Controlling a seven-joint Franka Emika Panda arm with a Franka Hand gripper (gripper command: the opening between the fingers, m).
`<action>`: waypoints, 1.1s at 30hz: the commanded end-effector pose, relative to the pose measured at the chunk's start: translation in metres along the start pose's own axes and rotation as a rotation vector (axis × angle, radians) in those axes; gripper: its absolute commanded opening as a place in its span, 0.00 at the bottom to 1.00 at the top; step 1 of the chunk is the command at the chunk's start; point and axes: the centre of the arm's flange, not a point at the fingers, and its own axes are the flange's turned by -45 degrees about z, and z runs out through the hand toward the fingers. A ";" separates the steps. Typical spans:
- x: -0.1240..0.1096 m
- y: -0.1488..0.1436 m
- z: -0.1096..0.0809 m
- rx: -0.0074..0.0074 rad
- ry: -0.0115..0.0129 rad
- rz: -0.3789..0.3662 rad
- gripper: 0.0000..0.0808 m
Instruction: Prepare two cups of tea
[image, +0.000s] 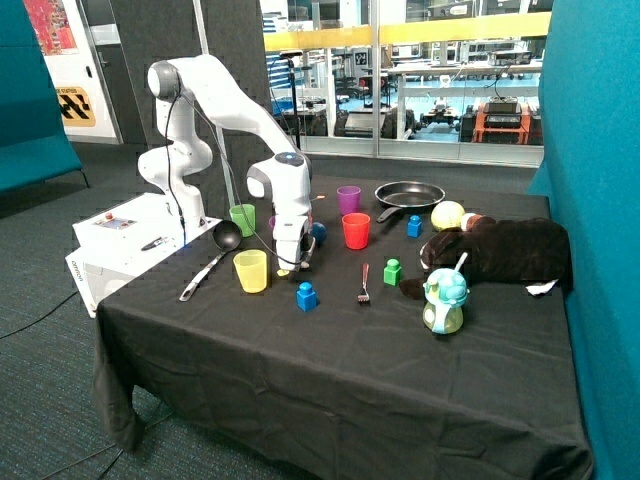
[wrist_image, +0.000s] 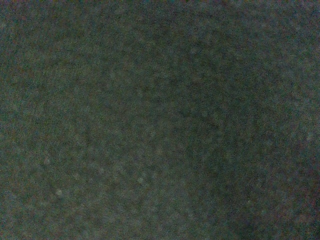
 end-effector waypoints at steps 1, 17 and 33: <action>-0.003 0.001 0.002 -0.0006 -0.0009 0.014 0.00; -0.003 0.002 -0.028 -0.0006 -0.0009 -0.016 0.00; 0.022 -0.014 -0.063 -0.0006 -0.0009 -0.096 0.00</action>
